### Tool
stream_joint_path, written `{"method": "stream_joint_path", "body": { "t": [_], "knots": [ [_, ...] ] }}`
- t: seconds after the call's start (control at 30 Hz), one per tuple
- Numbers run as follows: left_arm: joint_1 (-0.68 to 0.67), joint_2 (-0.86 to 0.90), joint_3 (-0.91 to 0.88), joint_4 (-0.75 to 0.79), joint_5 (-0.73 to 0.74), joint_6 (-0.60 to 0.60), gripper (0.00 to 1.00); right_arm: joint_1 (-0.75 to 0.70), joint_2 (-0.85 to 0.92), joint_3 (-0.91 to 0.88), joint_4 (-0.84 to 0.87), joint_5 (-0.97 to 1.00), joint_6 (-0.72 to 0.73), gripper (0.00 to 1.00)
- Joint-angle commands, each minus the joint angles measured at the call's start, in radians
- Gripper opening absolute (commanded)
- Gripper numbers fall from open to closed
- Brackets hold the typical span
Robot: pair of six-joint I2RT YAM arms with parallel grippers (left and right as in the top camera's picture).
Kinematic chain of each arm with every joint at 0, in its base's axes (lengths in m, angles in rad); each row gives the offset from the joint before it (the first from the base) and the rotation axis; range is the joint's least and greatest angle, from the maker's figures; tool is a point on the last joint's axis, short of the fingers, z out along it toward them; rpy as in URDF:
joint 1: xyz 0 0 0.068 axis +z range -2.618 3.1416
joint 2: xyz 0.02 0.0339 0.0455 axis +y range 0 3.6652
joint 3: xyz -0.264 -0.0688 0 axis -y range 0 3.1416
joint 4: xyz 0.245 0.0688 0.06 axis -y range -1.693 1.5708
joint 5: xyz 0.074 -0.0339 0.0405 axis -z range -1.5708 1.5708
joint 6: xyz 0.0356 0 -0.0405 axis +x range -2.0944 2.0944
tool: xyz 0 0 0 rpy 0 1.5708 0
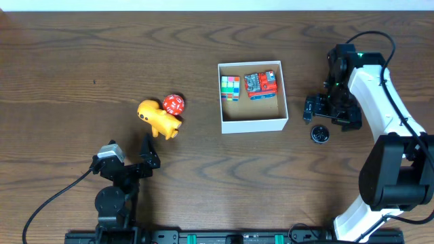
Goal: Pack container
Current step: 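Lower the right gripper over the black round wheel object, then close the right gripper on the black wheel and lift it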
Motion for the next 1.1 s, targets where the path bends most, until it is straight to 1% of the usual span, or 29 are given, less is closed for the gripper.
{"method": "stream_joint_path", "body": {
  "t": [0.0,0.7,0.77,0.8,0.93,1.07],
  "knots": [
    [0.005,0.000,-0.021,-0.036,-0.008,0.016,0.98,0.000,0.007,-0.037,0.032,-0.016,-0.016,0.99],
    [0.005,0.000,-0.021,-0.036,-0.008,0.016,0.98,-0.005,0.007,-0.311,0.407,-0.016,-0.016,0.99],
    [0.005,0.000,-0.021,-0.036,-0.008,0.016,0.98,-0.007,0.007,-0.316,0.425,-0.016,-0.016,0.96],
    [0.005,0.000,-0.021,-0.036,-0.008,0.016,0.98,-0.008,0.007,-0.316,0.432,-0.016,-0.016,0.93],
    [0.005,0.000,-0.021,-0.036,-0.008,0.016,0.98,-0.016,0.007,-0.316,0.455,-0.016,-0.016,0.77],
    [0.005,0.000,-0.021,-0.036,-0.008,0.016,0.98,-0.018,0.007,-0.316,0.455,-0.017,-0.016,0.71]
  ]
}}
